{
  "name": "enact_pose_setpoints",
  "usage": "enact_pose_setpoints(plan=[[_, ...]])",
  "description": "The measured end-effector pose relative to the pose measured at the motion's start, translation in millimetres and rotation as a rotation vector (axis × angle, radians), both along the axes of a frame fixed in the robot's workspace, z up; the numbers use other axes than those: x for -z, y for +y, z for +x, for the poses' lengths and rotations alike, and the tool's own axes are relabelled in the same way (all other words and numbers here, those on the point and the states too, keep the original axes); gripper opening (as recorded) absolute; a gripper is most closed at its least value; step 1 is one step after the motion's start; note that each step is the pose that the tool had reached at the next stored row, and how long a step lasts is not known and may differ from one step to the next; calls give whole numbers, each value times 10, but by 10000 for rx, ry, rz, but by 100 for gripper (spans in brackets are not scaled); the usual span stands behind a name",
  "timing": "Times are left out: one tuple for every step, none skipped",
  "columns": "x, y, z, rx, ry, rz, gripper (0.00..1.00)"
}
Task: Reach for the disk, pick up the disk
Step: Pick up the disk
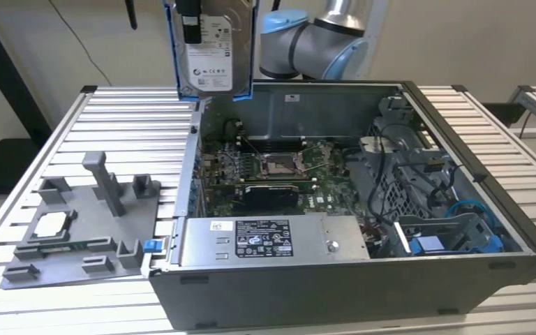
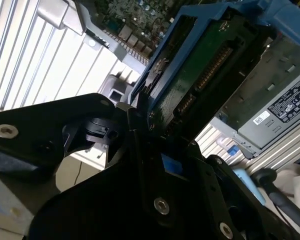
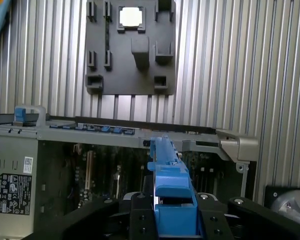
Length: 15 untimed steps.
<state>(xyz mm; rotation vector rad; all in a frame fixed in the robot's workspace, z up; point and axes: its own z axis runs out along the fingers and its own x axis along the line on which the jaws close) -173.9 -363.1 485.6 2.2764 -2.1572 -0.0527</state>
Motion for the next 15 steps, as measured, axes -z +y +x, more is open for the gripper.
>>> enact_pose_setpoints(plan=[[0, 0, 13, -1, 0, 0, 0], [1, 0, 27, 0, -1, 1, 0], [0, 0, 40, -1, -1, 1, 0], [0, 0, 53, 0, -1, 0, 0], [0, 0, 66, 0, 0, 0, 0], [0, 0, 80, 0, -1, 0, 0], [1, 0, 93, 0, -1, 0, 0], [1, 0, 106, 0, -1, 1, 0], [1, 0, 118, 0, -1, 1, 0], [1, 0, 130, 0, -1, 0, 0], [0, 0, 142, 0, 0, 0, 0], [1, 0, 152, 0, 0, 0, 0], [1, 0, 163, 0, -1, 1, 0], [1, 0, 174, -1, -1, 0, 0], [1, 0, 185, -1, -1, 0, 0]])
